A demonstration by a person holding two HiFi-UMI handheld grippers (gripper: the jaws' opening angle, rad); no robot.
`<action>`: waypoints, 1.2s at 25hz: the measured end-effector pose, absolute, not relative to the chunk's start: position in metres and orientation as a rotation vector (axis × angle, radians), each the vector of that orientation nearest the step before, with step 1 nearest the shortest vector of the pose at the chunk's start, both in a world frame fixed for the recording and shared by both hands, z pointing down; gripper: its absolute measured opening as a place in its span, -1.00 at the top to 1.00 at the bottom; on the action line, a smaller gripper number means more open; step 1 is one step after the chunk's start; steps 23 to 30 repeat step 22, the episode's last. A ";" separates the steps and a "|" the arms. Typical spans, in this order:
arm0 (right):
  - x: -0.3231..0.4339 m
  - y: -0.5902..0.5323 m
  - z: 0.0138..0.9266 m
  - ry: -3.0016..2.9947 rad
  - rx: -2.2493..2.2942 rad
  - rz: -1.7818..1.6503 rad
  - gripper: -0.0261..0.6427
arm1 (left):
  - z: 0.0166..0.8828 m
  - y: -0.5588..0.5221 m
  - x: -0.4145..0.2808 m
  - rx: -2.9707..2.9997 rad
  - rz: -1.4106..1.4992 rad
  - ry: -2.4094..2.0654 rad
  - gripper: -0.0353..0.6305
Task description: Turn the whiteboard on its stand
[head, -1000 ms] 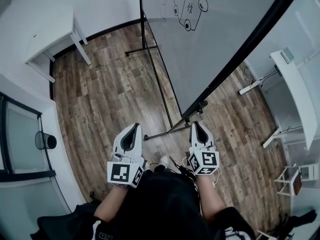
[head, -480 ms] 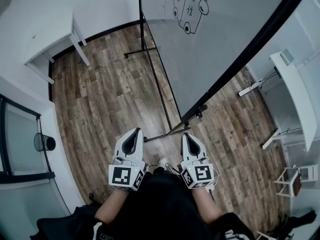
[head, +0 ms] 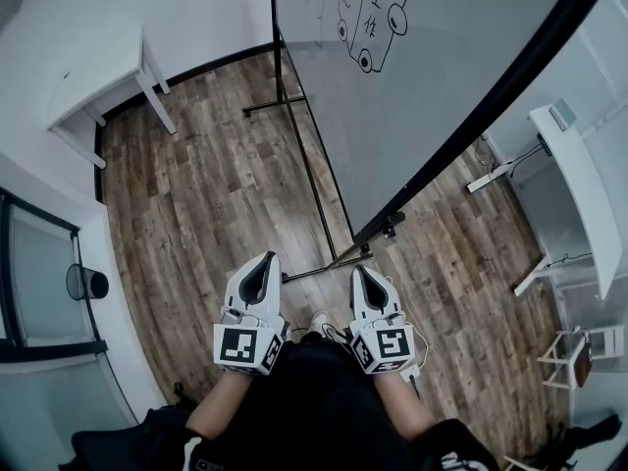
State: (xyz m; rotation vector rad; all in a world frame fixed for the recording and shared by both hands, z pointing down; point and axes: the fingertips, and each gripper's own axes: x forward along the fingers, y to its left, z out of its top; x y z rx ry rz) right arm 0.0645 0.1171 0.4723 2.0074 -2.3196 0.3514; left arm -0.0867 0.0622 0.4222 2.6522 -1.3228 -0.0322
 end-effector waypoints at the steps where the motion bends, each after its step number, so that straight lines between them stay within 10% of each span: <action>1: 0.066 0.117 0.472 -2.317 2.010 0.350 0.89 | 0.422 0.062 -0.086 2.655 -0.031 -1.322 0.86; 30: 0.069 0.122 0.470 -2.326 2.019 0.346 0.89 | 0.419 0.071 -0.086 2.657 -0.030 -1.333 0.86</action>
